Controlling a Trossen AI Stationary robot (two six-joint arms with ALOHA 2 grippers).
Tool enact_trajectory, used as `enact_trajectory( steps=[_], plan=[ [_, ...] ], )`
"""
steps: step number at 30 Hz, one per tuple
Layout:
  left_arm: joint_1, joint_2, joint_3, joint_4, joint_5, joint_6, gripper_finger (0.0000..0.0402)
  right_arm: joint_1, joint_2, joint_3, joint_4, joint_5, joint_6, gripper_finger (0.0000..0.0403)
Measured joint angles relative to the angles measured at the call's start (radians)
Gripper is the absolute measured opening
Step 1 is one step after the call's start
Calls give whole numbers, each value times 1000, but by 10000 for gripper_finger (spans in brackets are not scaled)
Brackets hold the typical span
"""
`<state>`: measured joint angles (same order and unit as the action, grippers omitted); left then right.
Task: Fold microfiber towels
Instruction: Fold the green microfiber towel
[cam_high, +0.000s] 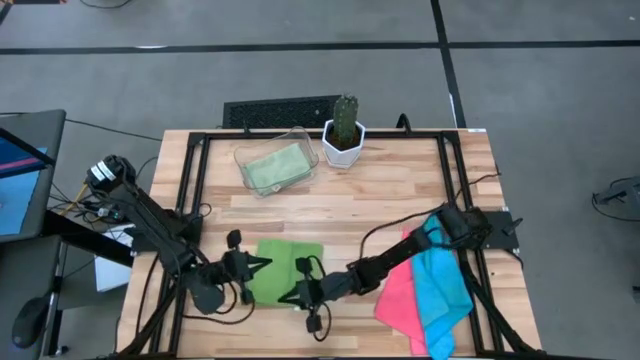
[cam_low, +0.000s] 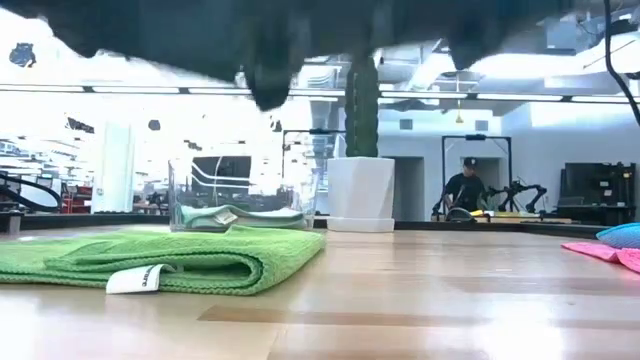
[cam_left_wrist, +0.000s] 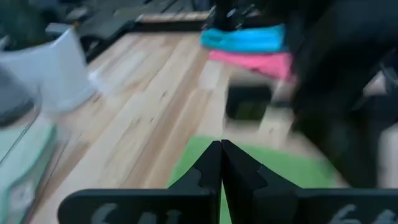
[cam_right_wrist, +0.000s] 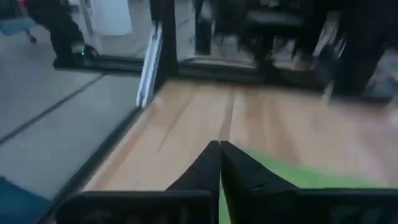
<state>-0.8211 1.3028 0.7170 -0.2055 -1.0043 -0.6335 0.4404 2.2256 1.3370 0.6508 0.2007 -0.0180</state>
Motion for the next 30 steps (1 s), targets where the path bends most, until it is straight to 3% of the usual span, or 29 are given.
enact_trajectory(
  steps=[5, 8, 13, 21, 24, 30],
  plan=[
    [22, 12, -66, -181, -17, -257, 0, -38, -121, -5, -308, 60, -12, 45],
    [85, -7, -142, -210, 82, -337, 2, -65, -186, -2, -444, 59, 22, 57],
    [197, -9, -250, -118, 242, -216, 38, -63, -216, -5, -614, 33, 45, 83],
    [312, -9, -282, -61, 350, -23, 138, -41, -226, -3, -684, 37, 77, 111],
    [327, -9, -282, -30, 432, 42, 151, -41, -226, -3, -713, 36, 91, 112],
    [361, -9, -338, 36, 451, 89, 156, -40, -225, -3, -730, 33, 100, 112]
  ],
)
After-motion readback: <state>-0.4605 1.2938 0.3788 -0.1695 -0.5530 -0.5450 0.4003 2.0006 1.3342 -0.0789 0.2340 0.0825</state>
